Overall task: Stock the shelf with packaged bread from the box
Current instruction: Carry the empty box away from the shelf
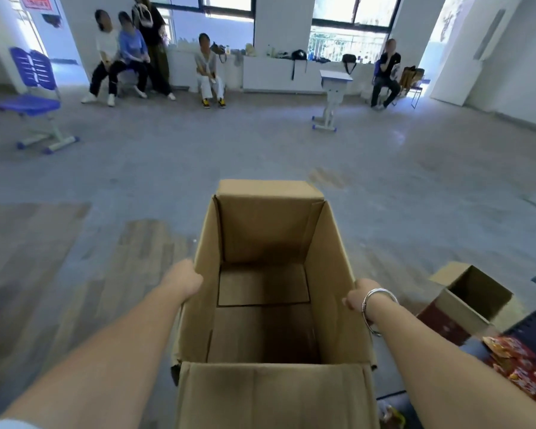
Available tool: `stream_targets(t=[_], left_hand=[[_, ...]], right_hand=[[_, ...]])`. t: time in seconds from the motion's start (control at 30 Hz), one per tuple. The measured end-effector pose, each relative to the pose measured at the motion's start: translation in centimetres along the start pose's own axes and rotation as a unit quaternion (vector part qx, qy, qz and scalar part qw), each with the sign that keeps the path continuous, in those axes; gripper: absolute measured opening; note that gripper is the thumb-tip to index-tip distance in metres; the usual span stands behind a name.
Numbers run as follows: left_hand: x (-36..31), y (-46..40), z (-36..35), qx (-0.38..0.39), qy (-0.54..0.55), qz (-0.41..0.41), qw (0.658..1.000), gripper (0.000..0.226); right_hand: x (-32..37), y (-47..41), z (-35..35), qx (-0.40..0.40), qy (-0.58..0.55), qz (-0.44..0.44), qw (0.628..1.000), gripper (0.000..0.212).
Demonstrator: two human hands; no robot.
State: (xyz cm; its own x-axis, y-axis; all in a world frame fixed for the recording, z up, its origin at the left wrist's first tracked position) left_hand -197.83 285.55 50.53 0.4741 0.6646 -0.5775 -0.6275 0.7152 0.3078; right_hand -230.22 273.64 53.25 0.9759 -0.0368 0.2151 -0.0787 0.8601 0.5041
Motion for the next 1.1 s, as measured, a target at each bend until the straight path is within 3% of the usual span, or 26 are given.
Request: stream_targets(t=[0.37,0.57,0.83,1.1], left_hand=[[2.3,-13.3,4.9,-0.054,0.043,0.079,0.995,0.027],[3.0,-21.6,7.4,-0.092,0.078,0.15,0.981,0.032],[8.6,-30.7,15.6,-0.129,0.103,0.23,0.959,0.034],[17.0,-41.3,28.5,-0.164,0.101,0.268,0.944,0.036]], right_hand=[[16.1,-13.1,2.6,0.016,0.058,0.091,0.994,0.004],[26.6,-23.0,4.3,0.035,0.112,0.161,0.98,0.028],[45.6,-29.1,4.9,0.036,0.194,0.268,0.943,0.032],[66.8,-31.2,2.4,0.041,0.25,0.337,0.907,0.033]])
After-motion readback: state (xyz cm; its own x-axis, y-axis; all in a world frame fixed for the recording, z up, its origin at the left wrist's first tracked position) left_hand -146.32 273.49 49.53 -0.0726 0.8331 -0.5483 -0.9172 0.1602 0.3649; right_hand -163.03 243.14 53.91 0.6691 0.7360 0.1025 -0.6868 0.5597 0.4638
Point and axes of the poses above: each hand's wrist, its own y-axis away from the middle knuckle, its own z-axis out of the back of the hand, x = y × z, the point moved 3 cm from there along -y, towards the middle knuckle, and after that the axes turned 8 degrees about y, right-handed, at the moved point
